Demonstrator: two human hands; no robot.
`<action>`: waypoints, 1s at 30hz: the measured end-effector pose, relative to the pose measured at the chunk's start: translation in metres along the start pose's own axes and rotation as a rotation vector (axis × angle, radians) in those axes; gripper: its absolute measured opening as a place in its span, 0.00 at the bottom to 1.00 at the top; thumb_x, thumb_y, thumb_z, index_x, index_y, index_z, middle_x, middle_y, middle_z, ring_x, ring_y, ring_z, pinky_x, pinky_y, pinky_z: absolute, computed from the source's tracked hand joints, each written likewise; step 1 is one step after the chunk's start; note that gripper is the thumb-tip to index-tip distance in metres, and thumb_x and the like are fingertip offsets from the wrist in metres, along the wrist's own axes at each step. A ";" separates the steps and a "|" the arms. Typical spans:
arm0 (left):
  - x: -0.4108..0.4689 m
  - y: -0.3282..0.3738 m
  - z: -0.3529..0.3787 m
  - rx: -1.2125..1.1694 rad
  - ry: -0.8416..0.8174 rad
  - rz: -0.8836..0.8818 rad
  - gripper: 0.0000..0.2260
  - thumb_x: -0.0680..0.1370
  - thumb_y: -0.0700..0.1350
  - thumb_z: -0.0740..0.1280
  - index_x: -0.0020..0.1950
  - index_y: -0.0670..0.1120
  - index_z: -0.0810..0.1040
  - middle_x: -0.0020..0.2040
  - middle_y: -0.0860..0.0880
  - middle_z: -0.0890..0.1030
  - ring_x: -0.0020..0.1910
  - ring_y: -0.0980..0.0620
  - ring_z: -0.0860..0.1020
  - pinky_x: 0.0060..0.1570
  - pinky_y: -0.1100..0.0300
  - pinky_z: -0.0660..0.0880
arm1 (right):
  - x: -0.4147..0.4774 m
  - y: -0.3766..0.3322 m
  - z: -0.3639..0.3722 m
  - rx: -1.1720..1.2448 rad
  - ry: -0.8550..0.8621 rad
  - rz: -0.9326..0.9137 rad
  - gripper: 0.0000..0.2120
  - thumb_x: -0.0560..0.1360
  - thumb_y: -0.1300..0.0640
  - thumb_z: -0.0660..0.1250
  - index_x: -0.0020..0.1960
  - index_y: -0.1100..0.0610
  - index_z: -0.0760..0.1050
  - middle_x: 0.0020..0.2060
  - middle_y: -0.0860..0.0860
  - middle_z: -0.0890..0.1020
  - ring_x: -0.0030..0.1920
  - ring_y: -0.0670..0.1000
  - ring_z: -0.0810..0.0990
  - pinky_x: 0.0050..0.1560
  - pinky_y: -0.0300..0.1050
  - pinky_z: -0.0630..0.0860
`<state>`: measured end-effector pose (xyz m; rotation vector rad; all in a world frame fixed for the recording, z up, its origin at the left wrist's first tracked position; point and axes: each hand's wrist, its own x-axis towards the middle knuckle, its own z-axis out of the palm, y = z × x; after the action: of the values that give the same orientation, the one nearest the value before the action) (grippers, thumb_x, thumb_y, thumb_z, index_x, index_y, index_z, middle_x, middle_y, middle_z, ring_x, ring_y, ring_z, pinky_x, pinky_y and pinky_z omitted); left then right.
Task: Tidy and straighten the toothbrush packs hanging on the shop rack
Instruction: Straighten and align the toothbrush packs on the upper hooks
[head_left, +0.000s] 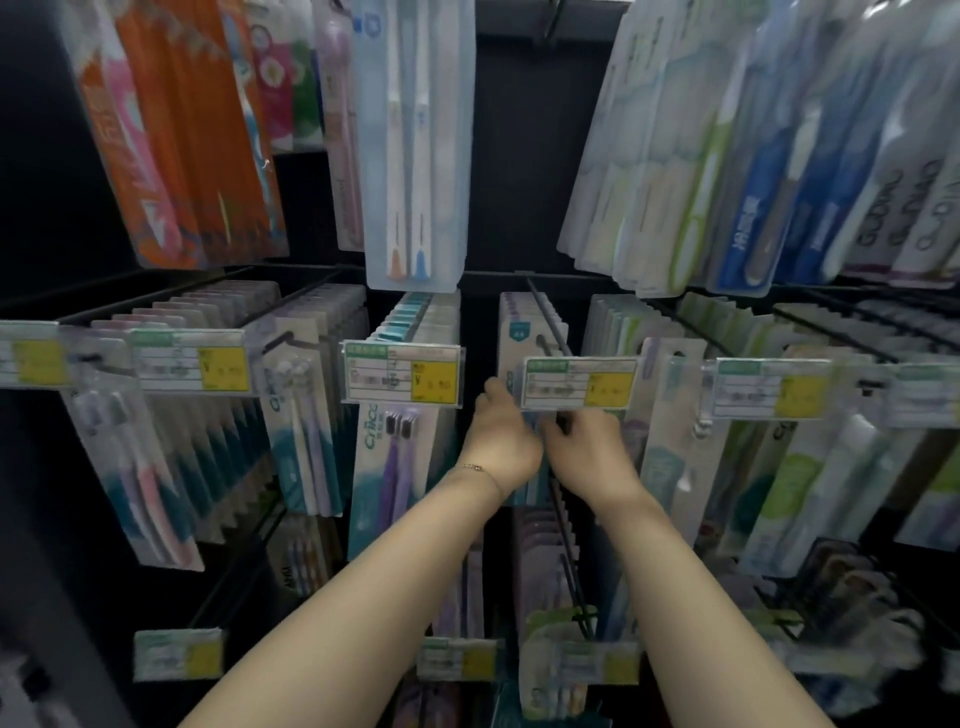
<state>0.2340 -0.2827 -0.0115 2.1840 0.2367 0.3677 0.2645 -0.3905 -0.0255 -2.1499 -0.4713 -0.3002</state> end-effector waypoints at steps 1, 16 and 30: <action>0.003 -0.002 0.002 -0.014 0.016 -0.004 0.19 0.76 0.43 0.60 0.67 0.43 0.70 0.63 0.42 0.74 0.61 0.45 0.75 0.63 0.52 0.74 | 0.001 0.001 0.001 0.039 -0.001 -0.011 0.10 0.79 0.61 0.60 0.54 0.55 0.78 0.46 0.52 0.82 0.47 0.51 0.81 0.50 0.50 0.80; -0.026 0.009 -0.008 -0.141 0.175 0.044 0.08 0.82 0.40 0.58 0.62 0.42 0.67 0.54 0.45 0.79 0.48 0.47 0.79 0.49 0.54 0.79 | -0.009 -0.008 -0.011 0.296 0.164 -0.053 0.10 0.77 0.60 0.65 0.41 0.47 0.76 0.36 0.43 0.81 0.34 0.37 0.78 0.35 0.30 0.71; -0.085 -0.002 -0.023 -0.179 0.180 0.156 0.04 0.83 0.47 0.61 0.52 0.47 0.70 0.44 0.48 0.81 0.40 0.50 0.82 0.40 0.47 0.82 | -0.048 -0.011 -0.022 0.480 0.066 0.000 0.06 0.74 0.65 0.69 0.46 0.55 0.77 0.36 0.52 0.81 0.30 0.47 0.78 0.29 0.42 0.73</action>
<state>0.1462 -0.2901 -0.0151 1.9997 0.1269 0.6494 0.2157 -0.4130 -0.0226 -1.6683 -0.4528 -0.2293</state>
